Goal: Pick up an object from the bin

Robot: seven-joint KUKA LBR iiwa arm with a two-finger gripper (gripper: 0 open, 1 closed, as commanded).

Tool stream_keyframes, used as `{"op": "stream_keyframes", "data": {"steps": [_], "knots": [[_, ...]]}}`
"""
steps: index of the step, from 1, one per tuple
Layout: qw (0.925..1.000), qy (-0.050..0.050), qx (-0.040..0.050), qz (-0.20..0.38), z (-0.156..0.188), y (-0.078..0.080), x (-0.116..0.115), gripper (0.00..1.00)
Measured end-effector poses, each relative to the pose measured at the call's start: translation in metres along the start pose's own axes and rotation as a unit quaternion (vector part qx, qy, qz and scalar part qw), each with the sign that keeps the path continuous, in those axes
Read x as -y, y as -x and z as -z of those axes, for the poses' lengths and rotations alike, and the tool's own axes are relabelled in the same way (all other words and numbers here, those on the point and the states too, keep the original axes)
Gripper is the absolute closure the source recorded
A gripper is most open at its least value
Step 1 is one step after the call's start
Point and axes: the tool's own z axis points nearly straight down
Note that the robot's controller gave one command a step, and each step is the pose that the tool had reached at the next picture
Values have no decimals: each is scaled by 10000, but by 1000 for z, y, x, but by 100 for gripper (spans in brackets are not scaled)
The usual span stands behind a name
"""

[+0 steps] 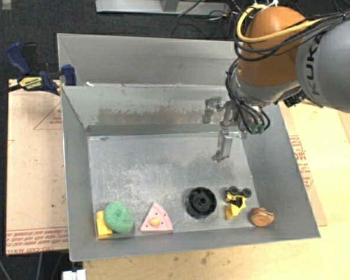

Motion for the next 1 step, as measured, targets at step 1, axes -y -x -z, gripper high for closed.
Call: {"op": "stream_keyframes", "data": {"steps": [1], "knots": [[10000, 0, 37, -1, 5, 1, 0, 0]]}}
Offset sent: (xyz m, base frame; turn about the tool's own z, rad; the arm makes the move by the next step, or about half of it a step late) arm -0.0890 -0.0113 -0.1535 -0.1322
